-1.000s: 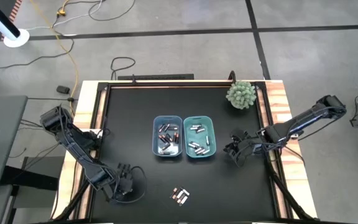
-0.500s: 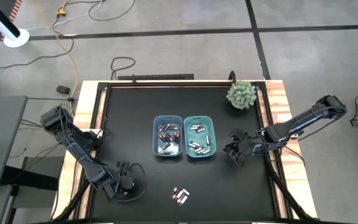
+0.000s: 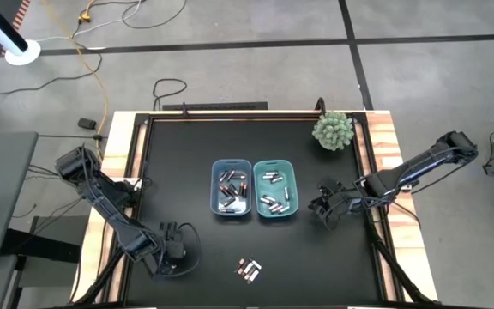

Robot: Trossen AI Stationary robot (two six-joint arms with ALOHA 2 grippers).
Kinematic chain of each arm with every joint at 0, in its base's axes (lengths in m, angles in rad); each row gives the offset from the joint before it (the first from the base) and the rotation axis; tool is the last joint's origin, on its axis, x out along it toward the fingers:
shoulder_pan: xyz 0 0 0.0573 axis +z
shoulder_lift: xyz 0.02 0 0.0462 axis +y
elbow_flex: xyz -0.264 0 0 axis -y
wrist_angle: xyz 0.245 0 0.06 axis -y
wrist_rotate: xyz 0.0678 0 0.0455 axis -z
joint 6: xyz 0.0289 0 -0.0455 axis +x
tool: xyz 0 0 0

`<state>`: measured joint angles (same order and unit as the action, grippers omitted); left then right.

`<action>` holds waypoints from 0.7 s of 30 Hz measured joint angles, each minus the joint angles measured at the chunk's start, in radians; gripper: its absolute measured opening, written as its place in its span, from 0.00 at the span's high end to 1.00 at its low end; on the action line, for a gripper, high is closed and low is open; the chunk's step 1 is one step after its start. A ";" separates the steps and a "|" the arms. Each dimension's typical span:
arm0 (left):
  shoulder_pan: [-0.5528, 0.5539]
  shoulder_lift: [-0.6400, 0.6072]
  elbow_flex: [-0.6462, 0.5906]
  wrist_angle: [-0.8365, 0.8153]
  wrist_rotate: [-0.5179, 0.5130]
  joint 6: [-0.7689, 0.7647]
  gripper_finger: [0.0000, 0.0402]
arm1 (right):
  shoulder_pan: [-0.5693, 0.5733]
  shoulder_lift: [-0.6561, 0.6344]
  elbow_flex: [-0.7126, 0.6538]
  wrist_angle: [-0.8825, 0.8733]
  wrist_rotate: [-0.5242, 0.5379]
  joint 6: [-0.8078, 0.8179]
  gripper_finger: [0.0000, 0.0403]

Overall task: Sort batteries
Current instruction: Put the white battery into the green bin

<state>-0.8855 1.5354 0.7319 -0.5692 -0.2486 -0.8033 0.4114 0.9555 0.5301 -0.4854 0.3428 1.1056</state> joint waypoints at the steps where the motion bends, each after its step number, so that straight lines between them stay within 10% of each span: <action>1: 0.005 -0.005 0.000 0.000 -0.003 -0.006 0.87 | 0.000 0.000 0.000 0.000 0.000 0.003 0.69; 21: 0.319 -0.235 0.236 -0.211 -0.195 0.194 0.88 | -0.008 0.000 0.000 0.007 0.000 -0.004 0.69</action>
<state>-0.5663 1.3009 0.9675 -0.7803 -0.4433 -0.6096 0.4030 0.9554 0.5302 -0.4785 0.3428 1.1011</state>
